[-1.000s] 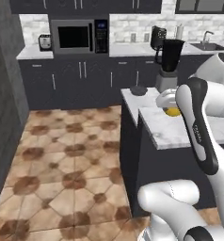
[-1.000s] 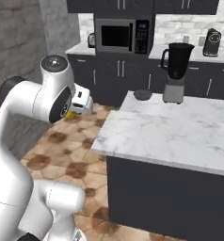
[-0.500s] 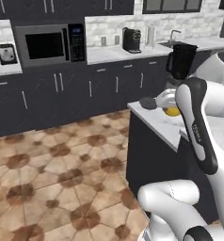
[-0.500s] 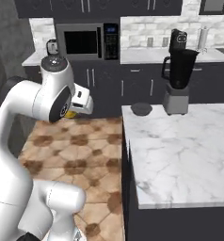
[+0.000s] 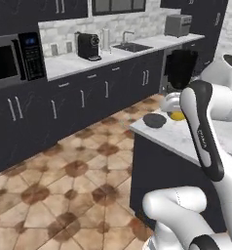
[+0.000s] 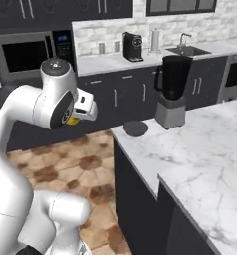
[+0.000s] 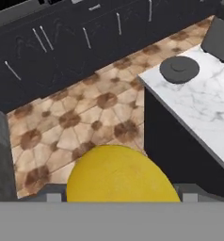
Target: Grab the lemon and garlic from the fridge, place them in the blender, close the lid, and turn on the blender to create a marinade.
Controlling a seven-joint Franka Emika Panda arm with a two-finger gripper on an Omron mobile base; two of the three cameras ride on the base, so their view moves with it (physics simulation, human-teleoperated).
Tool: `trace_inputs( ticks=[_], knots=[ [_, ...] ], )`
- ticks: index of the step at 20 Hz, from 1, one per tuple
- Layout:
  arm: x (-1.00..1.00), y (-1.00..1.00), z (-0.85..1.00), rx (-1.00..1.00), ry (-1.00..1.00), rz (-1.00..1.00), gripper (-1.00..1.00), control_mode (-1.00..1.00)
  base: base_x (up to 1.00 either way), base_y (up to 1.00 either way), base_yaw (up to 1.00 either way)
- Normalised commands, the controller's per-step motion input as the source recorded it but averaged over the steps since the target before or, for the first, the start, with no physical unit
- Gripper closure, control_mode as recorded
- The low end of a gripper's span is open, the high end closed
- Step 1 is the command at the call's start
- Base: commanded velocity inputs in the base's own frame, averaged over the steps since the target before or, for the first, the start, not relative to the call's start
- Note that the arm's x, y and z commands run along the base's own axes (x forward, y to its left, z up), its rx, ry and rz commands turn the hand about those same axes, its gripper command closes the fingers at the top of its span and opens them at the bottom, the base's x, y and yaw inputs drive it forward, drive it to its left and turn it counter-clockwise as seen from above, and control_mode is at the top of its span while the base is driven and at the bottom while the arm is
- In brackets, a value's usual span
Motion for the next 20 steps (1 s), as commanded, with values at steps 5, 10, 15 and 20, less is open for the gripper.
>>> trace_inputs(
  ticks=[5, 10, 15, 20],
  knots=[
    [0.00, 0.00, 0.00, 0.00, 0.00, 0.00, 1.00, 1.00, 1.00, 0.98, -0.61],
    [0.00, 0.00, 0.00, 0.00, 0.00, 0.00, 1.00, 1.00, 1.00, 0.98, -0.61],
    [0.00, 0.00, 0.00, 0.00, 0.00, 0.00, 1.00, 1.00, 1.00, 0.98, -0.61],
    [0.00, 0.00, 0.00, 0.00, 0.00, 0.00, 1.00, 1.00, 1.00, 0.98, -0.62]
  ],
)
